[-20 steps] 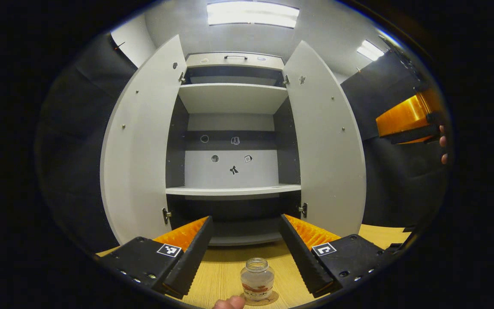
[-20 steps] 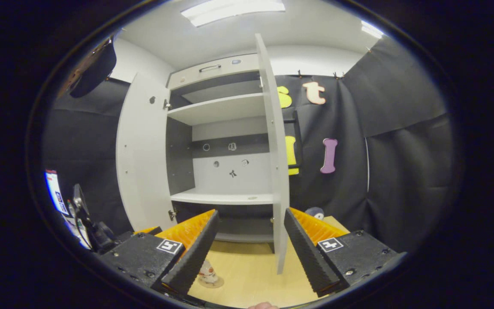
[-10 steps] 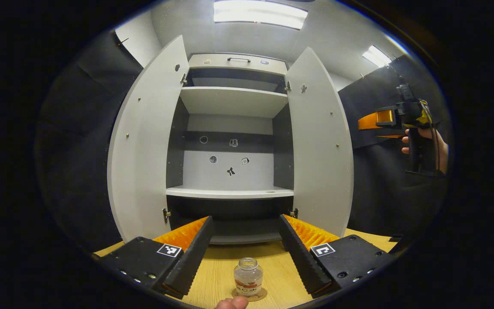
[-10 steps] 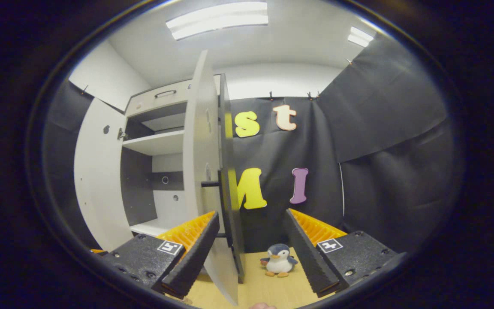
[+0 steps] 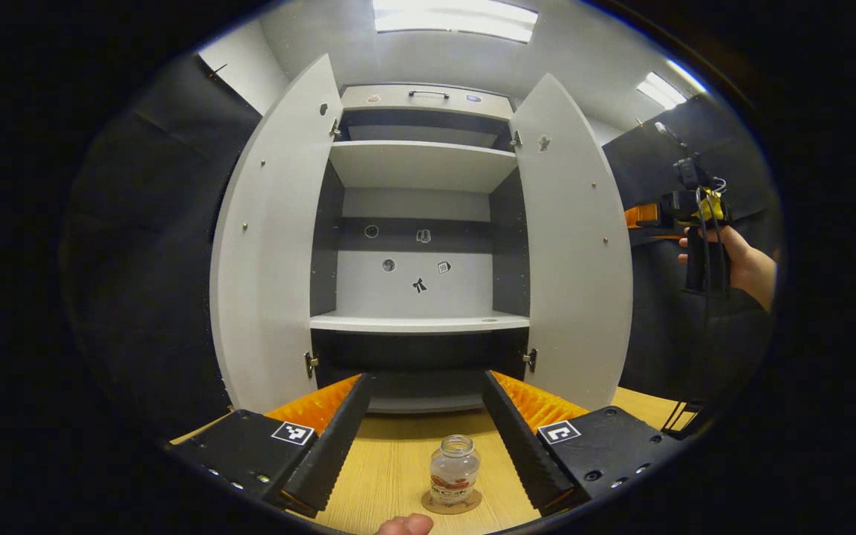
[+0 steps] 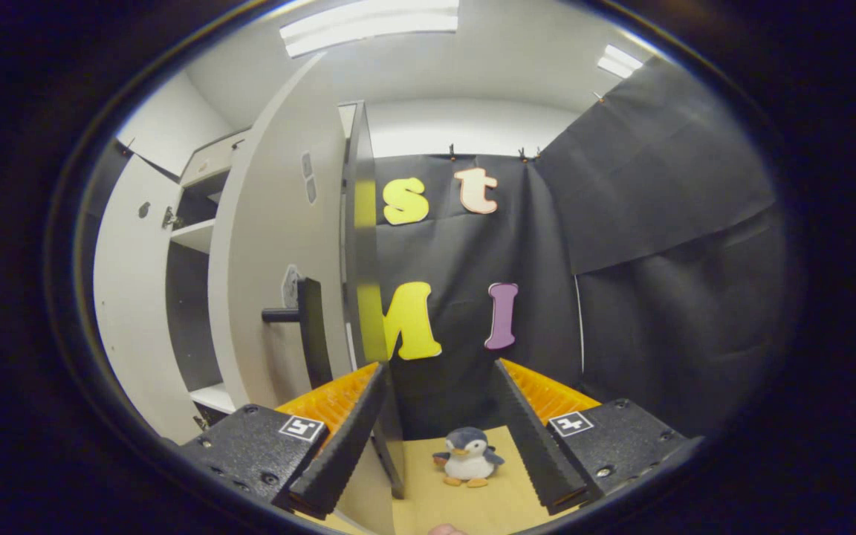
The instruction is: Grasp the bottle in the cabinet with the left hand and place it on the coaster, then close the right door with the right hand and the left door with the left hand.
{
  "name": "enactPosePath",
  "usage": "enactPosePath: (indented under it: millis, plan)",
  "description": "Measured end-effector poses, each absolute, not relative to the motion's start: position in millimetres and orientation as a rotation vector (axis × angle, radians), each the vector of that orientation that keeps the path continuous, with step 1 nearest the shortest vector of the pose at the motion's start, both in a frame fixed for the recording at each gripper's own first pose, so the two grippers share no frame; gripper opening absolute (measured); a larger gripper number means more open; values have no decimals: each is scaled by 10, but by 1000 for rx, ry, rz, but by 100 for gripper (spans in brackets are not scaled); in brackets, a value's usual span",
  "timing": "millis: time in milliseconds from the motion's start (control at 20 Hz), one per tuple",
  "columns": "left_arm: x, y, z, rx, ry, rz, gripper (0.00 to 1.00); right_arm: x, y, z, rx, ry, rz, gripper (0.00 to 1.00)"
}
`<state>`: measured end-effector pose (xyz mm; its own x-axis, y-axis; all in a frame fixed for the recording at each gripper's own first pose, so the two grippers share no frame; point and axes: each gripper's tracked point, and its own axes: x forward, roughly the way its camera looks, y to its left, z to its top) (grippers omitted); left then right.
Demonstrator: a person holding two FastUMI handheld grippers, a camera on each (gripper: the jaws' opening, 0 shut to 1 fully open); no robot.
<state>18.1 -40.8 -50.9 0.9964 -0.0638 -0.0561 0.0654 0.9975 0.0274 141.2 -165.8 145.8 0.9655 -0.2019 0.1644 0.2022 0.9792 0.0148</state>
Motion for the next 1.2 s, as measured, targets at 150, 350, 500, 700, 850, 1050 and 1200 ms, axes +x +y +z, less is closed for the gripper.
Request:
enactPosePath:
  millis: [150,350,500,700,850,1050,1200]
  plan:
    - [207,-336,-489,41,38,-42,96,1421,-1557,1454,-7,-160,-193,94]
    - [284,-268,-518,63,34,-31,93,1424,-1181,1403,-19,-135,-106,94]
    - [291,-228,-530,75,37,-24,96,1503,-796,1323,0,-111,-25,94]
    - [266,-99,-575,97,46,2,94,1733,-309,1251,19,-94,76,95]
    - [219,4,-589,108,55,25,94,1945,-16,1102,32,-73,127,95]
    - [170,132,-577,114,58,59,94,2142,133,1038,48,-86,124,98]
    - [129,208,-565,117,55,79,94,2079,97,1063,58,-93,120,98]
